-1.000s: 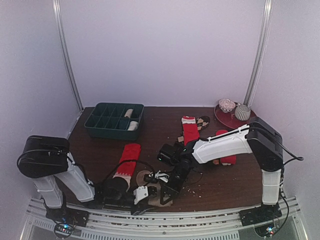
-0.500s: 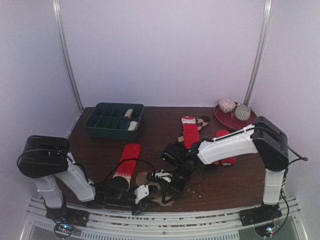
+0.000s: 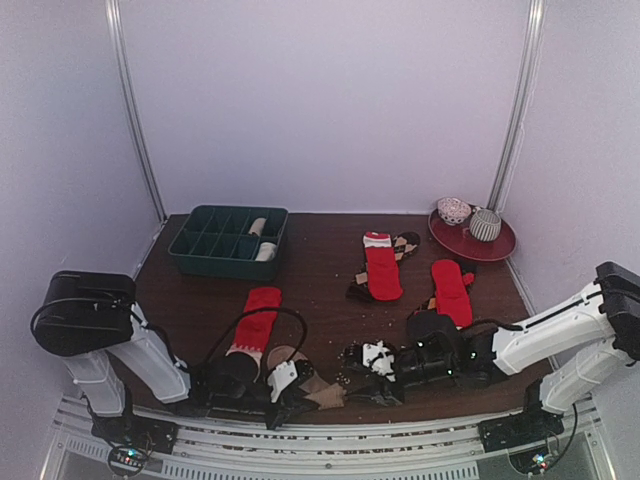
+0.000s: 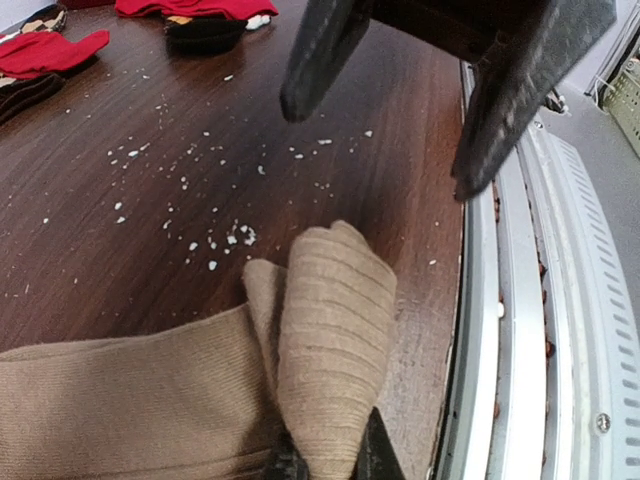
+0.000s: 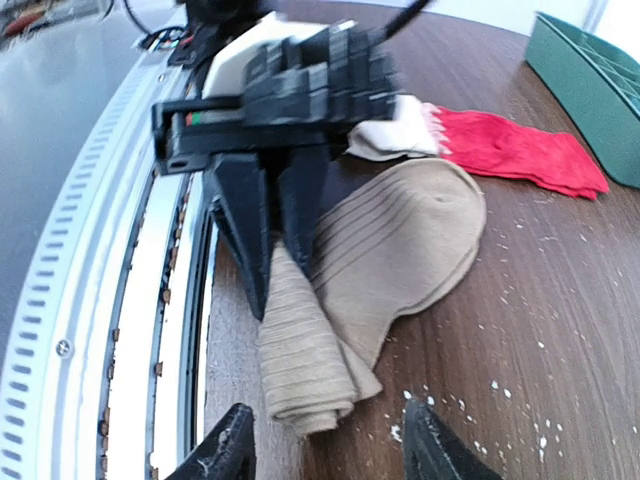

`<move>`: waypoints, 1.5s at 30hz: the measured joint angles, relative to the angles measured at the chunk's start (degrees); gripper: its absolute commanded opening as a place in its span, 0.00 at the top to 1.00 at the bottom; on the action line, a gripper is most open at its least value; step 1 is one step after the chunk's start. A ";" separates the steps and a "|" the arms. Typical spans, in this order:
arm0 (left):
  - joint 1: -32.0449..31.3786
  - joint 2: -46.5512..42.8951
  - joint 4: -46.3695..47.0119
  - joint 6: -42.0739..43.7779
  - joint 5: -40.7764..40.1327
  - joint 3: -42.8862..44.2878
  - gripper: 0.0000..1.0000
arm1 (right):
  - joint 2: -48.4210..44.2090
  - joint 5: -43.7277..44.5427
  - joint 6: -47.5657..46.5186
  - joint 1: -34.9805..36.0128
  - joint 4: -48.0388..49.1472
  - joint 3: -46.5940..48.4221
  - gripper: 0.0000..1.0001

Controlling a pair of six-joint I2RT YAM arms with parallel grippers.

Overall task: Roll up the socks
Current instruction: Roll a pair of socks at the center of the board.

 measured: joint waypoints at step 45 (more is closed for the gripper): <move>0.48 -16.02 -10.10 -0.48 -0.24 -4.04 0.41 | 17.53 3.04 -6.47 6.82 -6.91 13.09 0.89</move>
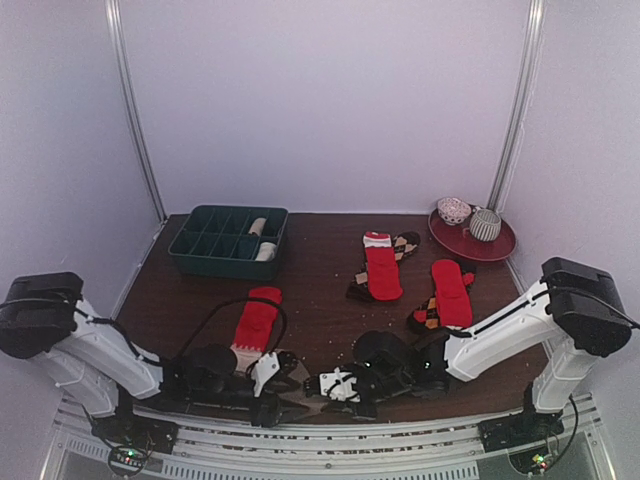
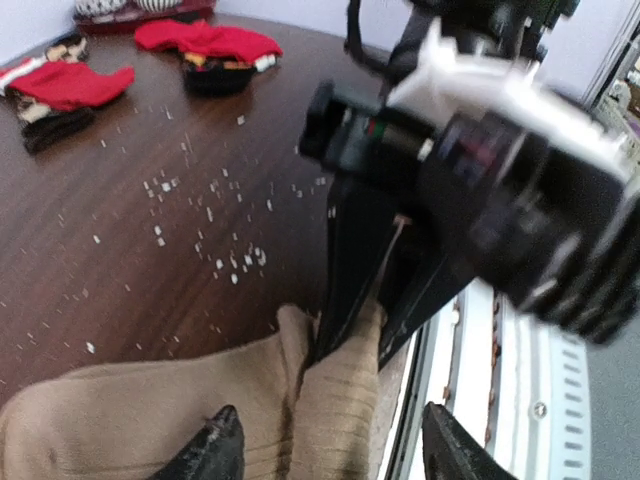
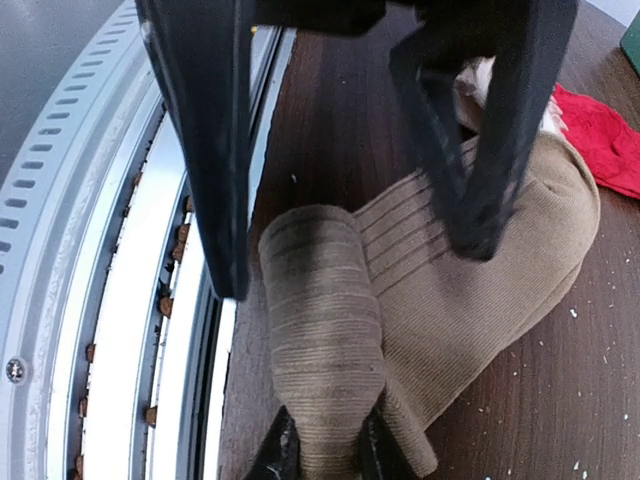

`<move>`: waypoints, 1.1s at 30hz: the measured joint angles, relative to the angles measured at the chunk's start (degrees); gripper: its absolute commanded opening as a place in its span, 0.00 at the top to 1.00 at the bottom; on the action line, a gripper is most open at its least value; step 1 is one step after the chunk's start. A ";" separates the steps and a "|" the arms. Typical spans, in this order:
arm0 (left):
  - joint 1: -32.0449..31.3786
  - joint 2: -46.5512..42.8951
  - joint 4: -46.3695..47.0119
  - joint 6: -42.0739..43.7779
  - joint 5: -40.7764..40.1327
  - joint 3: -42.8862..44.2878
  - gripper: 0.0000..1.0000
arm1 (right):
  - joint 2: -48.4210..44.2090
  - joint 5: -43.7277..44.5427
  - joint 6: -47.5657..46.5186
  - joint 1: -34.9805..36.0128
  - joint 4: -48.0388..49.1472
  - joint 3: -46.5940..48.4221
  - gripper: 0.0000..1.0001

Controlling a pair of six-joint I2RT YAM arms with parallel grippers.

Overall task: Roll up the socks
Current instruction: Roll a pair of socks at the center of the board.

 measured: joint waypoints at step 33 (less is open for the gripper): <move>11.65 17.70 -10.75 4.13 0.92 18.36 1.00 | -2.58 7.87 -0.11 2.25 -11.76 3.34 0.90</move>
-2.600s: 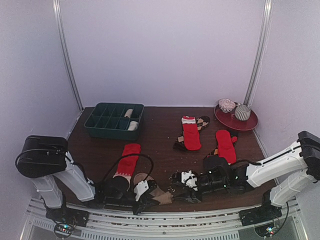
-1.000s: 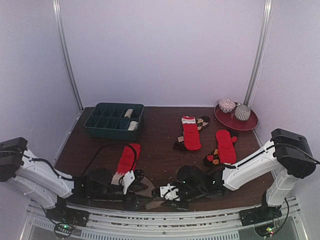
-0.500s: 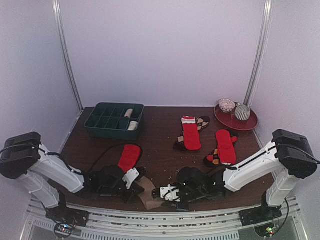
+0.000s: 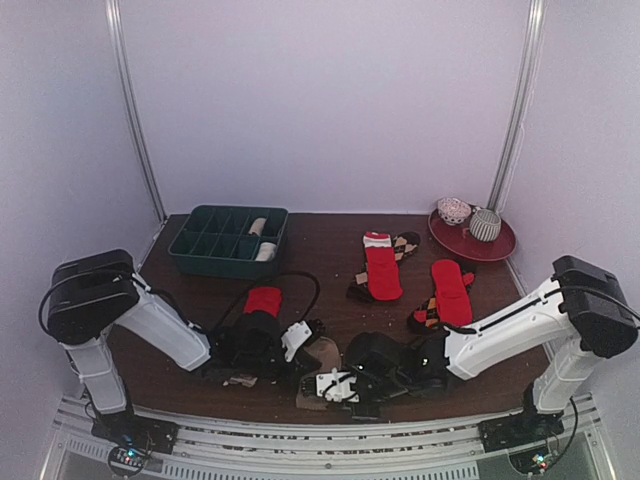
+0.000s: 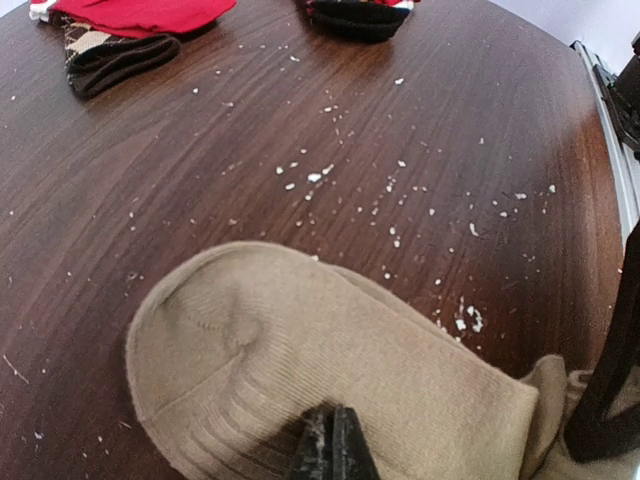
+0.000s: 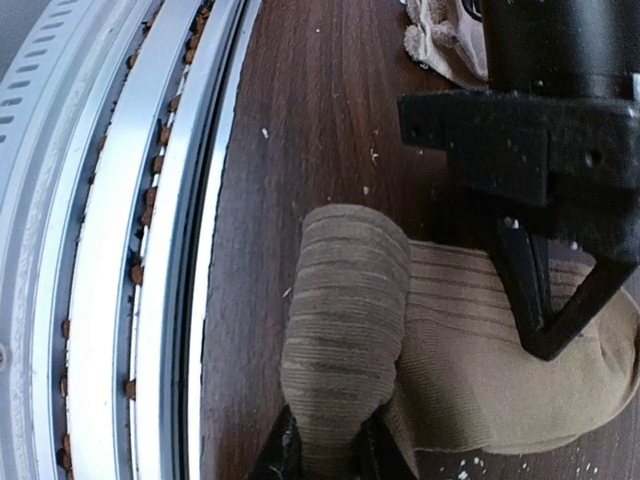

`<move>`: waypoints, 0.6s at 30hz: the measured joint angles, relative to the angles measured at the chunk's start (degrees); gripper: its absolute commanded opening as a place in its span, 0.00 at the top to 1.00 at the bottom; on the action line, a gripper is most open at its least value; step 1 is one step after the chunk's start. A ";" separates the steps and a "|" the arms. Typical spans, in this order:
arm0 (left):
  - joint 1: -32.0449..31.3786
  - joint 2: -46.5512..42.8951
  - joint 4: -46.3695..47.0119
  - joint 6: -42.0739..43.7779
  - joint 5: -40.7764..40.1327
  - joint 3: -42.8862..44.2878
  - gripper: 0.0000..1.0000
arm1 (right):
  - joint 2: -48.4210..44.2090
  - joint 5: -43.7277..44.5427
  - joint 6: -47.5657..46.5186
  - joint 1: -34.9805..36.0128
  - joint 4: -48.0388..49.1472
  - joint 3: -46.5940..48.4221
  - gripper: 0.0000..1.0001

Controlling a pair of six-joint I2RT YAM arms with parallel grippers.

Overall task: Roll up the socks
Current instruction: Roll a pair of socks at the center of the board.

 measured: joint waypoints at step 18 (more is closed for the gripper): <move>1.68 2.89 6.34 2.86 2.58 -0.57 1.00 | 10.38 -24.06 19.45 -10.47 0.92 6.80 0.90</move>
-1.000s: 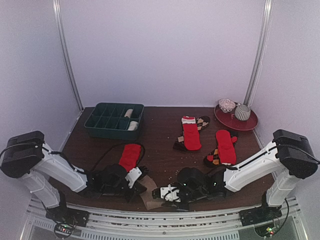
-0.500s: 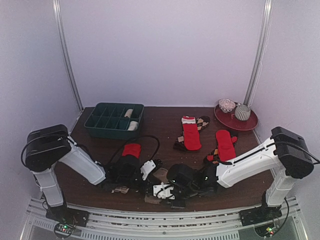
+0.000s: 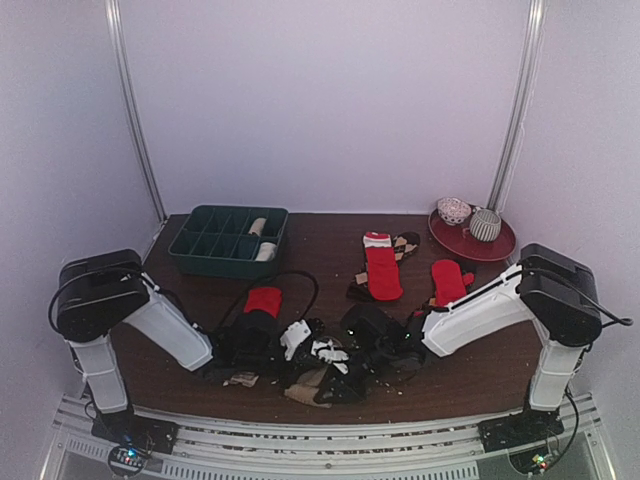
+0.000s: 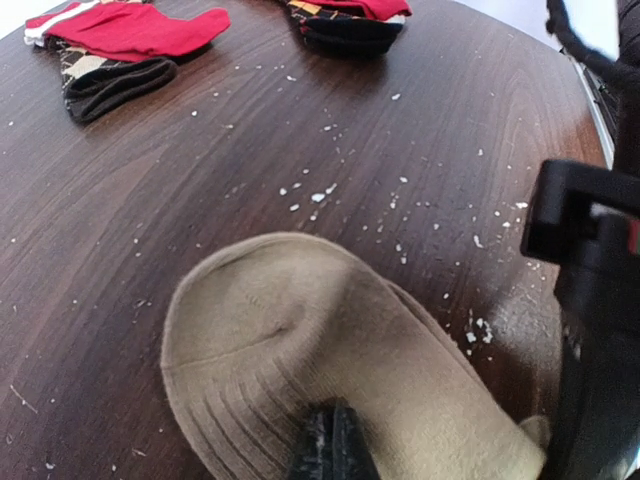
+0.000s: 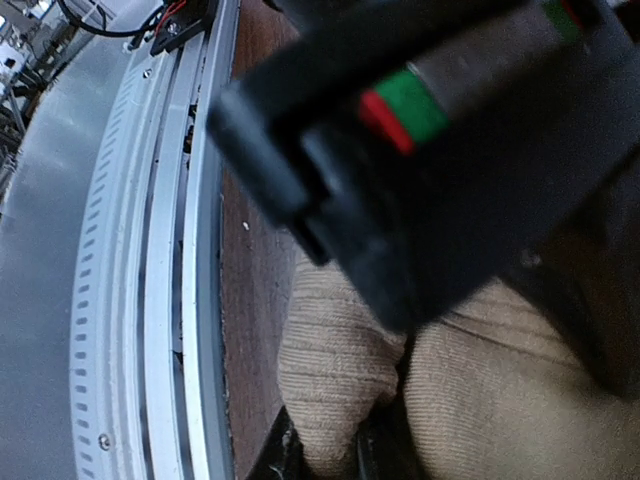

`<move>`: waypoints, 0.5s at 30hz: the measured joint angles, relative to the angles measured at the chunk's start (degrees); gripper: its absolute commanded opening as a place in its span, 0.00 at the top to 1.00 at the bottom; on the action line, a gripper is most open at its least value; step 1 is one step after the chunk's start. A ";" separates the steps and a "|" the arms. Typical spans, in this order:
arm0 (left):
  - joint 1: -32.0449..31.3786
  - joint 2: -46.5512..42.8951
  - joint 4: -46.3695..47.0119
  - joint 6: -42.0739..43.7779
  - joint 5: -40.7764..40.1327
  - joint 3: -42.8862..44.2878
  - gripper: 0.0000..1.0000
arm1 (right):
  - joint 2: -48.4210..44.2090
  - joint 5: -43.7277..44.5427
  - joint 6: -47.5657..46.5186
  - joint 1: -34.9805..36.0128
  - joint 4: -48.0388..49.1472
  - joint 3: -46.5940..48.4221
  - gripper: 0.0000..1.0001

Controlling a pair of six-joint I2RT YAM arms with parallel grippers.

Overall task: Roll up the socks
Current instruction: Roll a pair of socks at the center of the board.

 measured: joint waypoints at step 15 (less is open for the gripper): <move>0.02 -15.87 -6.82 1.53 -3.37 -6.08 0.70 | 2.49 -12.52 19.19 -3.50 19.61 -9.99 0.90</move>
